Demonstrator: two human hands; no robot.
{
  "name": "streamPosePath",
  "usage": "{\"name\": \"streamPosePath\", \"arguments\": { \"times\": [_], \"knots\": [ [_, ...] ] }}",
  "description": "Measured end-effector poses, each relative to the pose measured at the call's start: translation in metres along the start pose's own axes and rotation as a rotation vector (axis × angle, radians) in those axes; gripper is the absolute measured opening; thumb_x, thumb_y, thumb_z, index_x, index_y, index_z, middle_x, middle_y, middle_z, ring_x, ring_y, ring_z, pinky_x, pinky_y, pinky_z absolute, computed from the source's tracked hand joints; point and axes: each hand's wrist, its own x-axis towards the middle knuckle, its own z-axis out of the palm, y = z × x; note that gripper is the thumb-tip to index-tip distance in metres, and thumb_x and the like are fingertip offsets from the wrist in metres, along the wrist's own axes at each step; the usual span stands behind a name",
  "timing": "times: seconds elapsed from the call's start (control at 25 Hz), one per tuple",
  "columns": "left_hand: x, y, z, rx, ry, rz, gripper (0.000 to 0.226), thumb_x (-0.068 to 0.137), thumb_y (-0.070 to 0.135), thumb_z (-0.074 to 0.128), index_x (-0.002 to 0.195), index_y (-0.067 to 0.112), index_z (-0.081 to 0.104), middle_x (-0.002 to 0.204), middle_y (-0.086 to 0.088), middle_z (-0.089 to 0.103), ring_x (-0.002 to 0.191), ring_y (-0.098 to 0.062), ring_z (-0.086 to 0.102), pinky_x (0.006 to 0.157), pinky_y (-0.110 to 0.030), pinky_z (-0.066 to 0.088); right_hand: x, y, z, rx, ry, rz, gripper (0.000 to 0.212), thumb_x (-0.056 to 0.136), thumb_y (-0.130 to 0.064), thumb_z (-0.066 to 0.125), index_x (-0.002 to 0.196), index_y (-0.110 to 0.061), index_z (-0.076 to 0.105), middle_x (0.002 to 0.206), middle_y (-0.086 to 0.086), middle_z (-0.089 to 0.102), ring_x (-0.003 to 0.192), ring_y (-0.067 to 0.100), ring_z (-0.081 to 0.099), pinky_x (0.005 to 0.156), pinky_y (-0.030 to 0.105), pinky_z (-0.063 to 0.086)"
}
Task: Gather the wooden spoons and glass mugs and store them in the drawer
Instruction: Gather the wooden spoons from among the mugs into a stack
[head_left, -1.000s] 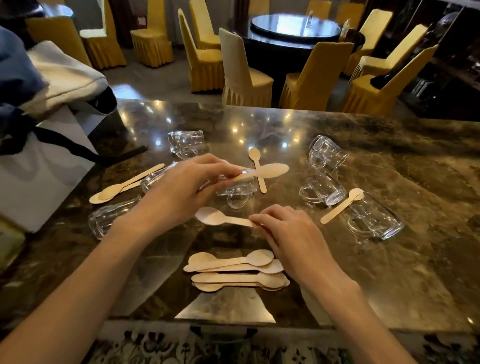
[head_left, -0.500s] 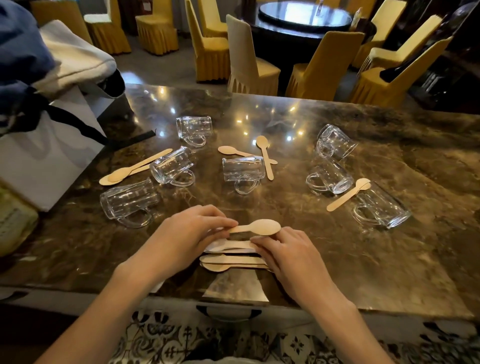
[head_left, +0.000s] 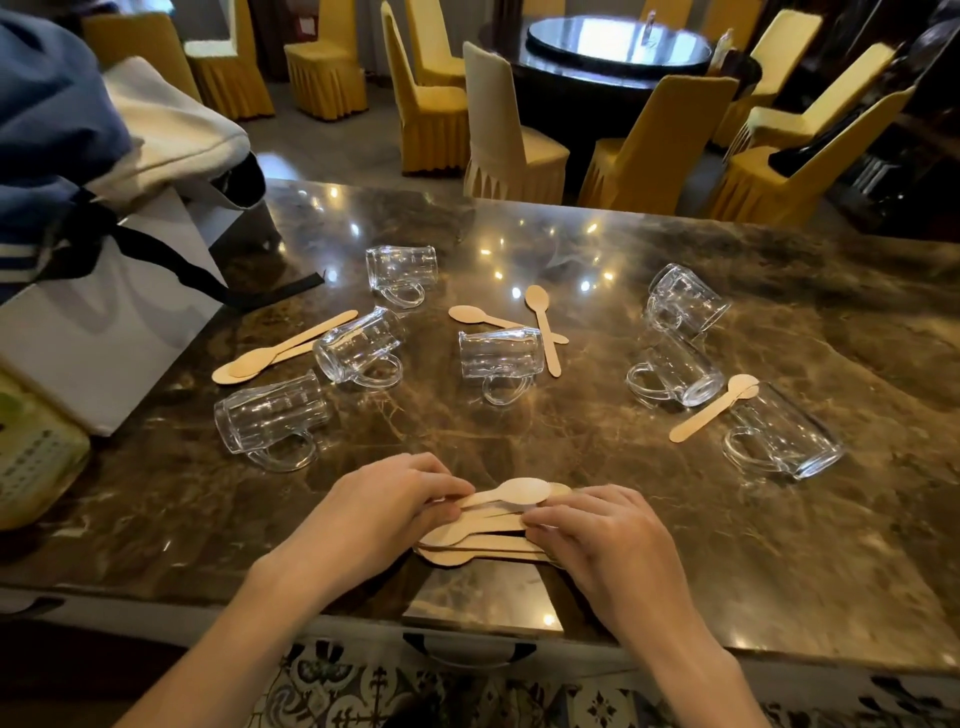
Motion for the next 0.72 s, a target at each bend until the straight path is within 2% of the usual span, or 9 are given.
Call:
{"name": "streamPosePath", "arguments": {
  "times": [0.16,0.28,0.4,0.52,0.64,0.72],
  "knots": [
    [0.006,-0.005,-0.004,-0.003,-0.024,0.047,0.034,0.092,0.045,0.047,0.125,0.046,0.051,0.117,0.027,0.051,0.101,0.006,0.044,0.080,-0.015,0.039,0.011,0.001,-0.011,-0.049,0.025,0.036,0.013,0.072,-0.043,0.072,0.081,-0.034,0.074,0.075,-0.018,0.072,0.072,0.003,0.064,0.073,0.025,0.049],
    [0.007,-0.006,-0.008,-0.013,-0.019,0.089,0.033,0.091,0.047,0.047,0.124,0.047,0.052,0.115,0.027,0.050,0.103,0.006,0.043,0.082,-0.016,0.040,0.028,0.000,-0.020,-0.026,0.036,0.068,0.030,0.075,-0.053,0.056,0.085,-0.031,0.073,0.074,-0.016,0.071,0.067,0.000,0.061,0.070,0.023,0.051],
    [0.004,-0.008,-0.027,-0.103,-0.010,0.099,0.032,0.088,0.051,0.047,0.118,0.045,0.056,0.110,0.027,0.052,0.101,0.009,0.047,0.083,-0.017,0.044,0.055,0.000,-0.026,0.018,0.059,0.101,0.027,0.075,-0.047,0.064,0.088,-0.026,0.073,0.075,-0.011,0.072,0.063,-0.001,0.060,0.063,0.019,0.052],
    [0.010,-0.015,-0.061,-0.254,0.193,0.080,0.036,0.080,0.055,0.046,0.108,0.039,0.063,0.096,0.027,0.057,0.087,0.009,0.055,0.071,-0.012,0.045,0.090,0.008,-0.031,0.017,0.106,0.177,0.023,0.078,-0.042,0.068,0.091,-0.023,0.073,0.078,-0.008,0.072,0.063,0.001,0.059,0.061,0.015,0.047],
    [0.028,-0.039,-0.091,-0.246,0.486,-0.005,0.026,0.083,0.044,0.055,0.104,0.033,0.065,0.091,0.020,0.059,0.081,0.003,0.056,0.066,-0.013,0.042,0.124,0.018,-0.032,0.029,0.127,0.251,0.028,0.080,-0.044,0.067,0.094,-0.021,0.073,0.083,-0.005,0.073,0.068,0.006,0.062,0.067,0.025,0.054],
    [0.047,-0.066,-0.104,-0.149,0.568,-0.119,0.021,0.085,0.037,0.060,0.103,0.030,0.066,0.092,0.011,0.061,0.079,-0.003,0.057,0.068,-0.022,0.045,0.145,0.024,-0.027,0.013,0.130,0.290,0.029,0.080,-0.045,0.067,0.094,-0.021,0.073,0.086,-0.002,0.074,0.074,0.011,0.064,0.069,0.033,0.057]
  ]
}}
